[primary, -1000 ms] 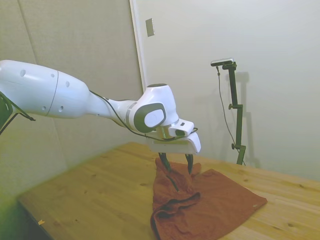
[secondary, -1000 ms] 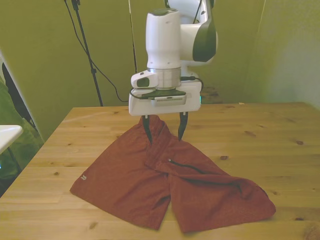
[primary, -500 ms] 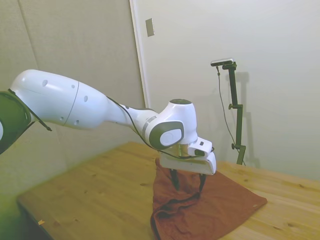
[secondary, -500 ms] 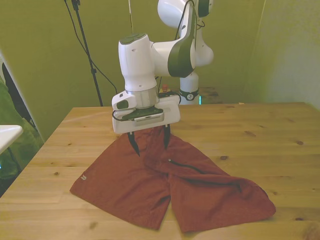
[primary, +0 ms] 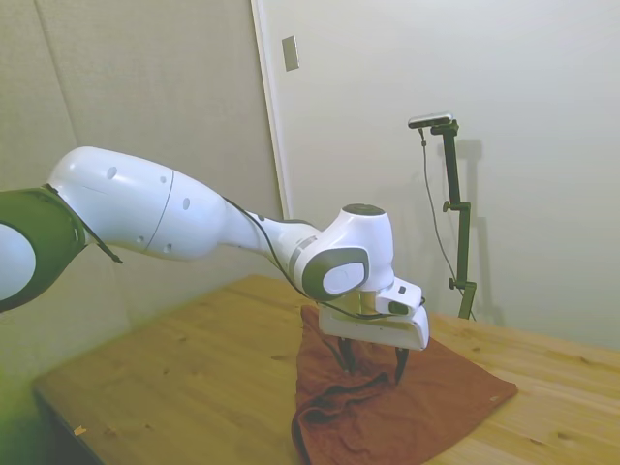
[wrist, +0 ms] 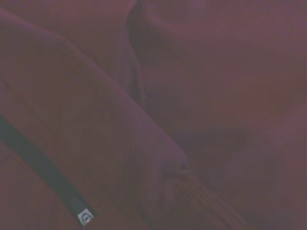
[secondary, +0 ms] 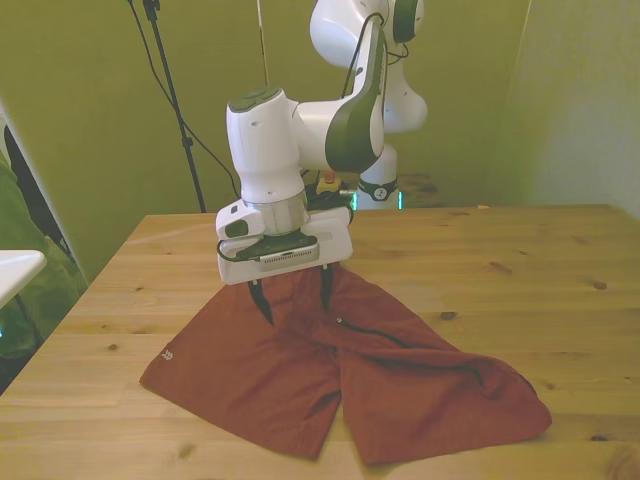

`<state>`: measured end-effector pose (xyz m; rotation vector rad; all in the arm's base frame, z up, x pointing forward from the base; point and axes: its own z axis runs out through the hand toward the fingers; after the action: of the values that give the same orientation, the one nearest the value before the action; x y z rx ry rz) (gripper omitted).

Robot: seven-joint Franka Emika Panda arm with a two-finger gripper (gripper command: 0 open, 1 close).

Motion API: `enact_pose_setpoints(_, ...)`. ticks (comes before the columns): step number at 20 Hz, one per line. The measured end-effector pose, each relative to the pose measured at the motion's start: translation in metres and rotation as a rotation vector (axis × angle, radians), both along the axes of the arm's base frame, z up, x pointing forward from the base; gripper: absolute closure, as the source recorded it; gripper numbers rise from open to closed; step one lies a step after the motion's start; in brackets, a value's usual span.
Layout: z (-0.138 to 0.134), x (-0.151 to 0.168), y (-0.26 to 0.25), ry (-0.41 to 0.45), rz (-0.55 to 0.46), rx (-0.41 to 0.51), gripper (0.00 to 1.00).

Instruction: Unfold the shorts

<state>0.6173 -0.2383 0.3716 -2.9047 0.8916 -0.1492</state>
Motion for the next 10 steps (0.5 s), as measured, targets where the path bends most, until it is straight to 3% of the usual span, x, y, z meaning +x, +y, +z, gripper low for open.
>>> enact_pose_setpoints(10, -0.0097, 0.0044, -0.0038, -0.001, 0.0, 0.015, 1.0)
